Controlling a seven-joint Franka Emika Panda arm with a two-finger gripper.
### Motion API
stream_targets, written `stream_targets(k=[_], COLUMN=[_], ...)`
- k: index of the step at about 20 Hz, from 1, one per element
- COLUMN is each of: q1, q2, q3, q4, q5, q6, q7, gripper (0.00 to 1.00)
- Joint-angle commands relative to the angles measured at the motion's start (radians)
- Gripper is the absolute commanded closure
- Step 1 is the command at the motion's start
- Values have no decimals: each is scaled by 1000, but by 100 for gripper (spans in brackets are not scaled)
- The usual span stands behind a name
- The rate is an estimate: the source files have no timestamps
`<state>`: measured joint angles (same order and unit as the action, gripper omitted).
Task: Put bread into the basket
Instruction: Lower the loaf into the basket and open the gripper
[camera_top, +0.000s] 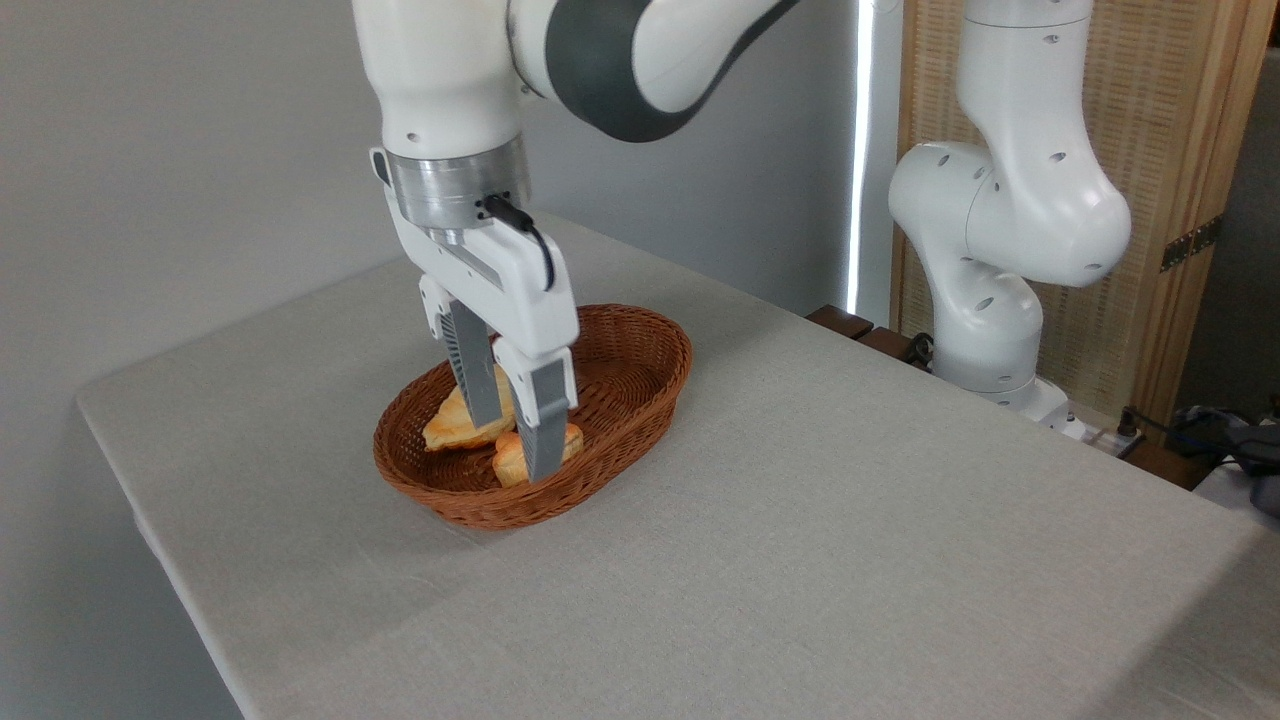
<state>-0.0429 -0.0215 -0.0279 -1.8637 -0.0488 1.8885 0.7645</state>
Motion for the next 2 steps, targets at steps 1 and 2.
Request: stream_targets(k=[1,2], q1=[-9,-9], q2=[0,9], q3=[55,63], q4=[3,3], q5=[14,9], q6=[26,27], q7=[-1,-2], gripper=[0,0])
